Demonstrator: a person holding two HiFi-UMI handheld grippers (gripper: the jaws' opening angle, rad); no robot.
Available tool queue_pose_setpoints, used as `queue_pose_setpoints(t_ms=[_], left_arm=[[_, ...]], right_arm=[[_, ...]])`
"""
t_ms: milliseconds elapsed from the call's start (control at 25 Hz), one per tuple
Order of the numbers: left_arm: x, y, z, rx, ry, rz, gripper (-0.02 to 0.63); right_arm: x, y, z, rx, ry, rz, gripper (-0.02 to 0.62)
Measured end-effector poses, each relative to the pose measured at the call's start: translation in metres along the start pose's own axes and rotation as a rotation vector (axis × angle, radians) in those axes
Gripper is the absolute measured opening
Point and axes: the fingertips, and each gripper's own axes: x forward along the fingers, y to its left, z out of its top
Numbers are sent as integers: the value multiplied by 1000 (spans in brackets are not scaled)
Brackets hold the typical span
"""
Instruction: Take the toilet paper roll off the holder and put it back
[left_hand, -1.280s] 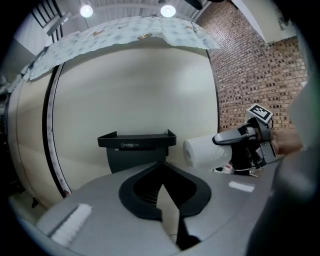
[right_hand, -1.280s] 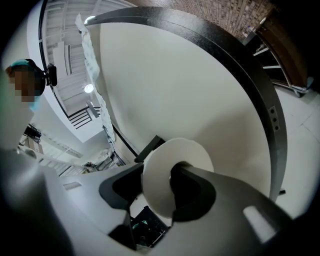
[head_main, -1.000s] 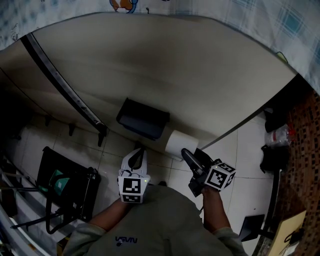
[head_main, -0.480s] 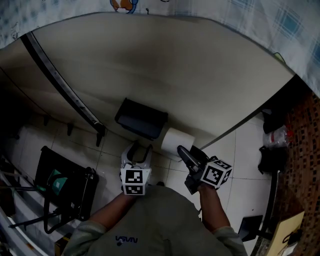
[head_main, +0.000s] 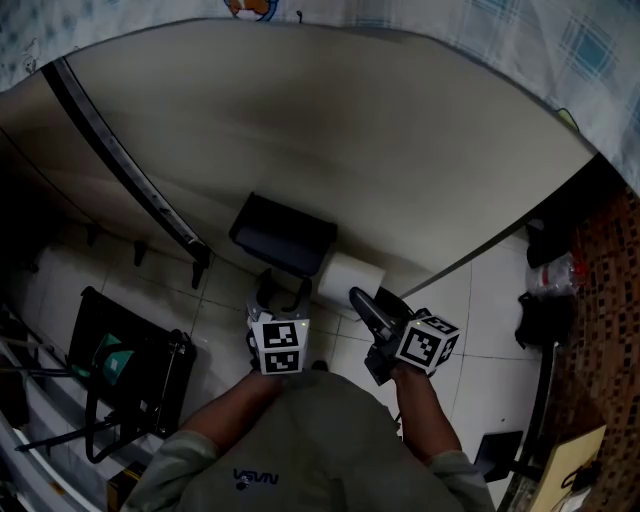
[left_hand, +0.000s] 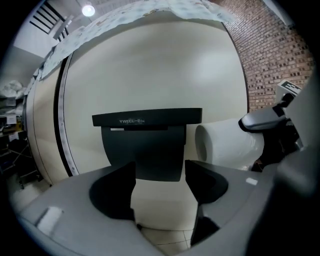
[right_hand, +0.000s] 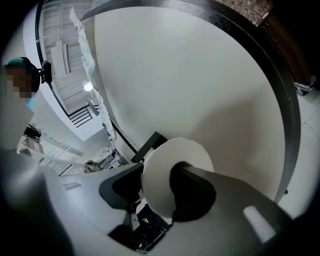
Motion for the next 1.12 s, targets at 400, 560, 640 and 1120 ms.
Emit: queue_pose_setpoints(t_ms=[400, 560, 640, 1120], left_arm=[[-9, 2, -3, 13, 3, 14, 275], [-20, 3, -5, 30, -6, 5, 267], [-24, 4, -6, 42, -5, -1, 264], [-37, 5, -4, 47, -9, -33, 261]], right_arm=[[13, 1, -4, 21, 9, 21, 163], [20, 1, -3, 62, 3, 43, 161], [24, 1, -3, 74, 2, 48, 161], [51, 3, -9, 83, 35, 46, 158]])
